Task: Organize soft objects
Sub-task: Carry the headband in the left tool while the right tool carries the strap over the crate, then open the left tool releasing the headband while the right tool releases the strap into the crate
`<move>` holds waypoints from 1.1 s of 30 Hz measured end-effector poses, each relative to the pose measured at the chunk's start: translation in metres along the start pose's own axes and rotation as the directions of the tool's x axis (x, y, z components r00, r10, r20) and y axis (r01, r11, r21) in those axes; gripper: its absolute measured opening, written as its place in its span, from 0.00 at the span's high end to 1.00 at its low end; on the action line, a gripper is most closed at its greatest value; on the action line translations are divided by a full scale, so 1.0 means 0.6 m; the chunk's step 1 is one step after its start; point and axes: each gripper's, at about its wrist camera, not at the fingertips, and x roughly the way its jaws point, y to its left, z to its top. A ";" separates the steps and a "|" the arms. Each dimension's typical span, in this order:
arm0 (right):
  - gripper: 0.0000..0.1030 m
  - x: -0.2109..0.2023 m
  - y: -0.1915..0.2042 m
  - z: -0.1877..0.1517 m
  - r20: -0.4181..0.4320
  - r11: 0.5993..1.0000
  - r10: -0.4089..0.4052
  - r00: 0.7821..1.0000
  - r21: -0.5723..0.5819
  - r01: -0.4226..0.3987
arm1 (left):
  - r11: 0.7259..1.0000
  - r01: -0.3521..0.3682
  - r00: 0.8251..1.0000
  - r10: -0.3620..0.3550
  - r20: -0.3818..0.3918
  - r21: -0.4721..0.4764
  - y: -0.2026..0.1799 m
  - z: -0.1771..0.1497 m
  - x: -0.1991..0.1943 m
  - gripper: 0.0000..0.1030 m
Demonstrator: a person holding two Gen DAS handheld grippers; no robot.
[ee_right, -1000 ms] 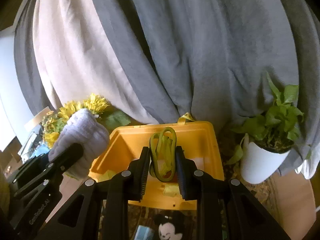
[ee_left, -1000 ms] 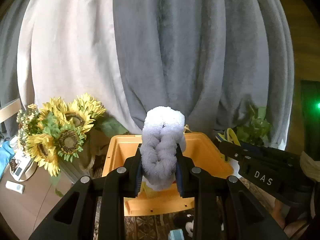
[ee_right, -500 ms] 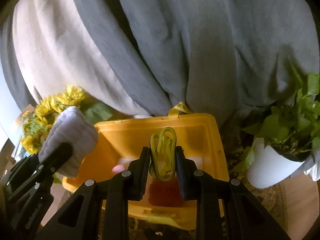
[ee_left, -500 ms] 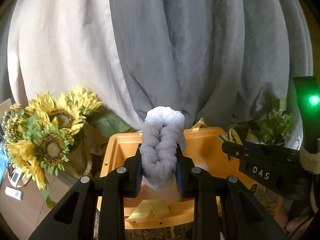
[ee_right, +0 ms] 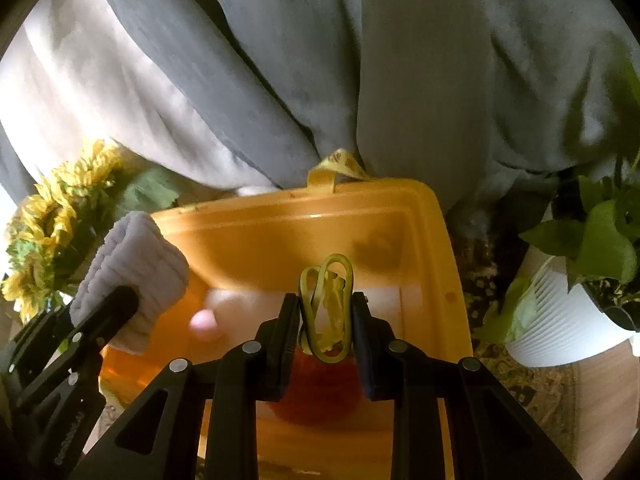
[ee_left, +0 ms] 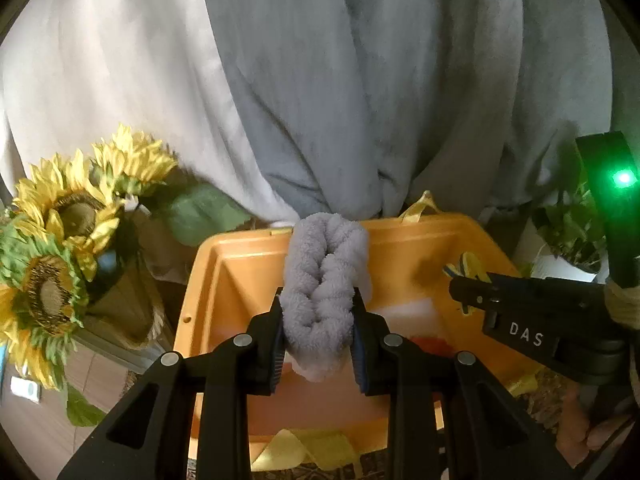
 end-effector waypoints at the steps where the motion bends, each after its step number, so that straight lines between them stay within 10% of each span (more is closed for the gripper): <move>1: 0.74 0.005 -0.001 0.000 -0.013 1.000 0.001 1.000 0.000 -0.001 | 1.000 -0.001 1.000 0.001 -0.009 0.000 0.000 -0.001 0.005 0.73; 14: 0.59 0.019 -0.006 0.004 -0.044 1.000 -0.024 0.999 0.006 0.024 | 1.000 0.008 0.991 -0.009 -0.135 -0.007 0.001 -0.011 0.052 0.47; 33: 0.46 -0.120 0.014 -0.019 0.159 0.995 -0.094 0.983 -0.004 0.095 | 0.998 -0.057 0.998 0.057 -0.005 0.003 0.001 -0.005 -0.055 0.34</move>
